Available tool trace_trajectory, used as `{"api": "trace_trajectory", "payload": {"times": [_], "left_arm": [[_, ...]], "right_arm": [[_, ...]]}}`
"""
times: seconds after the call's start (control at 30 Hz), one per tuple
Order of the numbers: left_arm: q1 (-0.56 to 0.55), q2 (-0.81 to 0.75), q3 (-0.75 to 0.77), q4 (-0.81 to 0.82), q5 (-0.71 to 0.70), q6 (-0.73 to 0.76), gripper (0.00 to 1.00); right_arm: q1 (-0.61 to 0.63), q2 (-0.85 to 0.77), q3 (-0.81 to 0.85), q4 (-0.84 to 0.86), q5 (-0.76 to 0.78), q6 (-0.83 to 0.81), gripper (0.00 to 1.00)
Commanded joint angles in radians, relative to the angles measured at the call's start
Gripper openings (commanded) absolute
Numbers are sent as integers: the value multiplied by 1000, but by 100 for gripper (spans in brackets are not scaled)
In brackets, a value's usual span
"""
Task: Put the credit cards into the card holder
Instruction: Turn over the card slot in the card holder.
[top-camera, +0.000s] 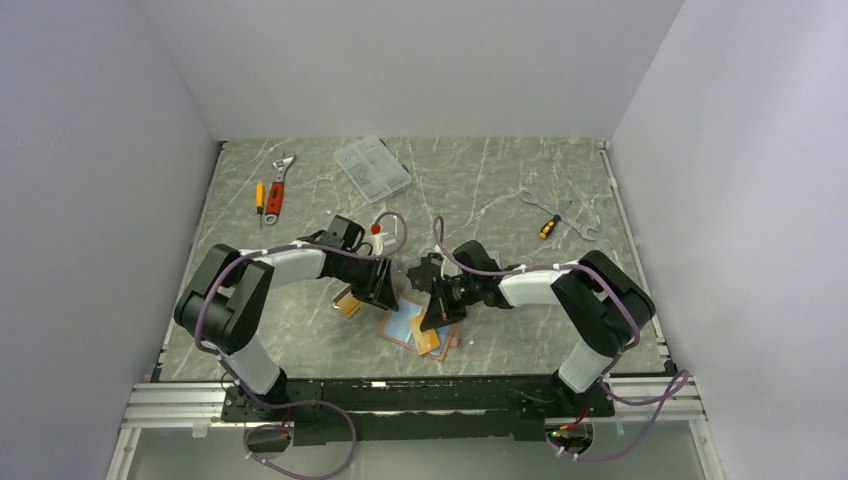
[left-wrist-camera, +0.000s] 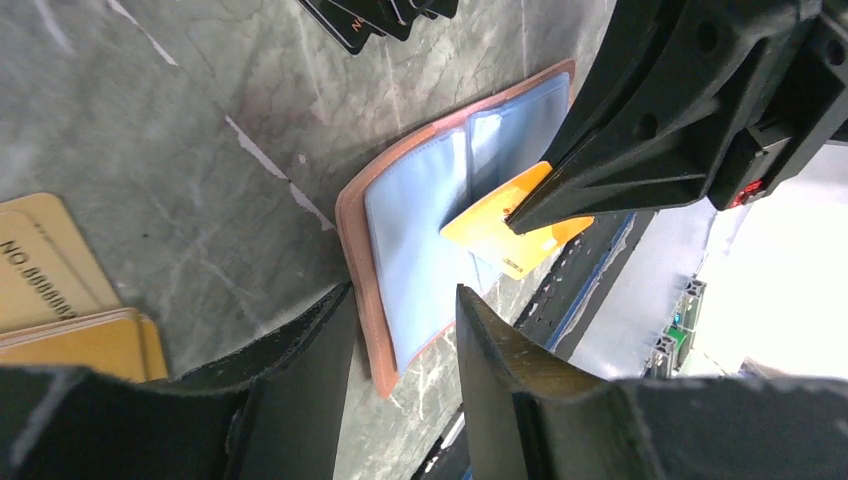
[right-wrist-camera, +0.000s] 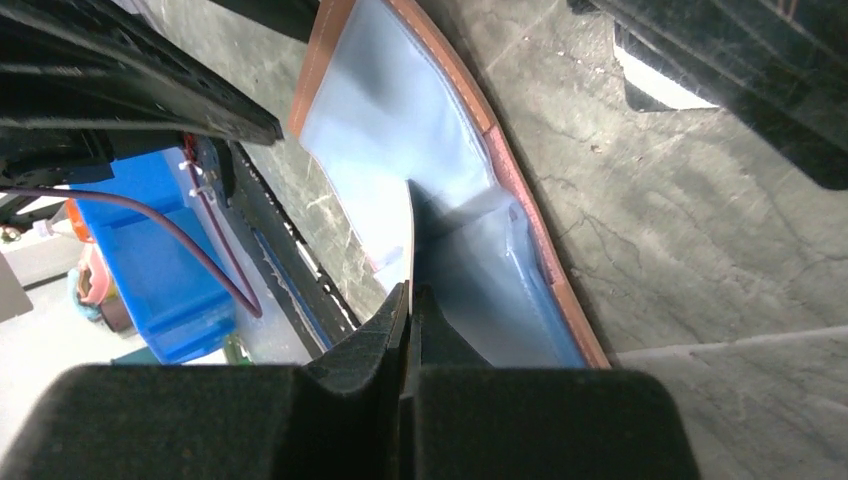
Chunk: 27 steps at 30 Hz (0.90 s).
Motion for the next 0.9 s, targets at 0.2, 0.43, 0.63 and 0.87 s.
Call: {"api": "trace_trajectory", "payload": {"times": [0.2,0.43,0.63,0.87], "left_arm": [[19,-86,135,-230,107,520,47],[-57,-173,240,-569,30,1015,58],[-157,-283,129,-588,-240,1263,54],[-228,-451,-60,-316,-321,1503,57]], "right_arm": [[31,-17,-28,-91,104,-74,0],[31,-5,-10,-142,91,-113,0],[30,-44,26,-205,106,-142,0],[26,-74,51,-235,118,-158,0]]}}
